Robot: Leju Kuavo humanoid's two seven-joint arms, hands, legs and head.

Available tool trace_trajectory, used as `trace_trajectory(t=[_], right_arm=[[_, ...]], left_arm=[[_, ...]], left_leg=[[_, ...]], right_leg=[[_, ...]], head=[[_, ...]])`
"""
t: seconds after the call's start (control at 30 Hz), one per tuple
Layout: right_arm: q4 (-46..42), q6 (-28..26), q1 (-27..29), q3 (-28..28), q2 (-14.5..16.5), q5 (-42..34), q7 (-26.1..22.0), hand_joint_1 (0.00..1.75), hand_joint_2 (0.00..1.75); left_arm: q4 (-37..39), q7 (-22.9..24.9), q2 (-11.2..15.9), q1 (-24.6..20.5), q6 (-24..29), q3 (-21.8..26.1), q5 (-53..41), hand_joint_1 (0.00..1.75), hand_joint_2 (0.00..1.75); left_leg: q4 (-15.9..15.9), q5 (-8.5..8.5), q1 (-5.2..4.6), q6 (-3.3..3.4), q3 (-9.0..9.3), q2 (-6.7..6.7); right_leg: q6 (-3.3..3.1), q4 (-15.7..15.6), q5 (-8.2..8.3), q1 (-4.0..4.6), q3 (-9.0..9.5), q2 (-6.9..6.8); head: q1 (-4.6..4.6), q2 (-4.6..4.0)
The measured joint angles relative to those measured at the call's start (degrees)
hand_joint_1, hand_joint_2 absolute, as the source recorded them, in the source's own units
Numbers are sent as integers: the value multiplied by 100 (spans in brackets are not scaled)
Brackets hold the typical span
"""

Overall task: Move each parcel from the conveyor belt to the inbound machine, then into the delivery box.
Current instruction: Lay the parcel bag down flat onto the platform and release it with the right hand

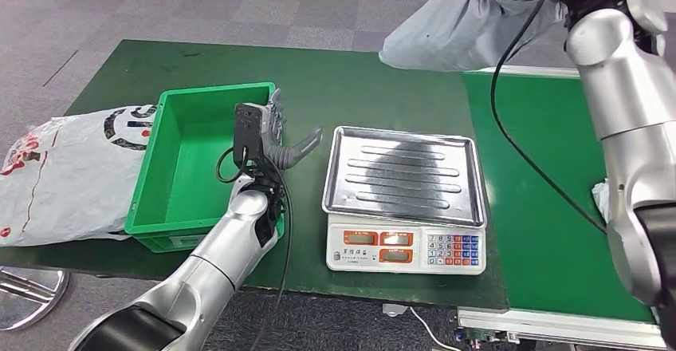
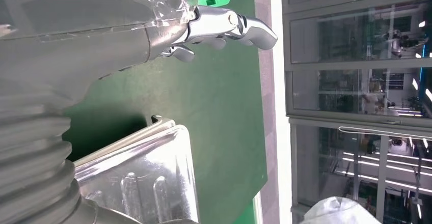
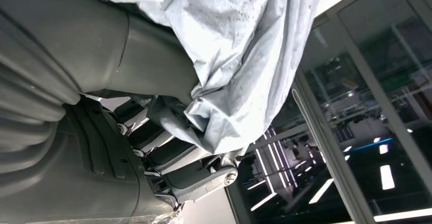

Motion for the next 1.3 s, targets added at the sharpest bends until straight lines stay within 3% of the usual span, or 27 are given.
trace_trajectory(t=[0.2, 0.33, 0.47, 0.6, 0.73, 1.3], right_arm=[[318, 140, -193, 246, 449, 23, 124, 175, 175], [542, 548, -216, 458, 765, -247, 85, 168, 175], [622, 1306, 34, 816, 1042, -856, 13, 0, 175], [344, 1769, 655, 1408, 1132, -1775, 93, 0, 175], [-172, 1673, 1366, 1907, 1043, -2284, 138, 0, 175], [-1134, 1317, 2432, 2060, 892, -2027, 215, 0, 175]], left_arm=[[4, 65, -57, -21, -110, -129, 107, 0, 175], [15, 62, -81, -19, -200, -203, 197, 0, 175], [14, 25, -70, -14, -259, -275, 299, 0, 175], [9, 5, -10, 17, -294, -297, 390, 0, 175], [7, -34, 89, 102, -300, -297, 399, 0, 175], [-2, -48, 224, 213, -231, -297, 355, 0, 175]], left_leg=[[1, 0, -1, 0, 0, 7], [0, 1, 1, -2, 1, 8], [-1, 2, 6, -5, 3, 15], [0, 1, 13, -6, 4, 13], [0, 0, 14, -7, 3, 10], [0, 0, 14, -11, 4, 17]], right_leg=[[1, -2, 1, 0, -1, 10], [0, -2, 1, 2, -2, 11], [-3, -1, 2, 6, -3, 19], [-12, -2, -1, 13, -2, 14], [-18, -3, -6, 14, -1, 9], [-24, -5, -2, 14, -4, 14]], head=[[0, 0], [-1, 0], [-1, 0], [-2, 0], [-2, 0], [-1, 0]])
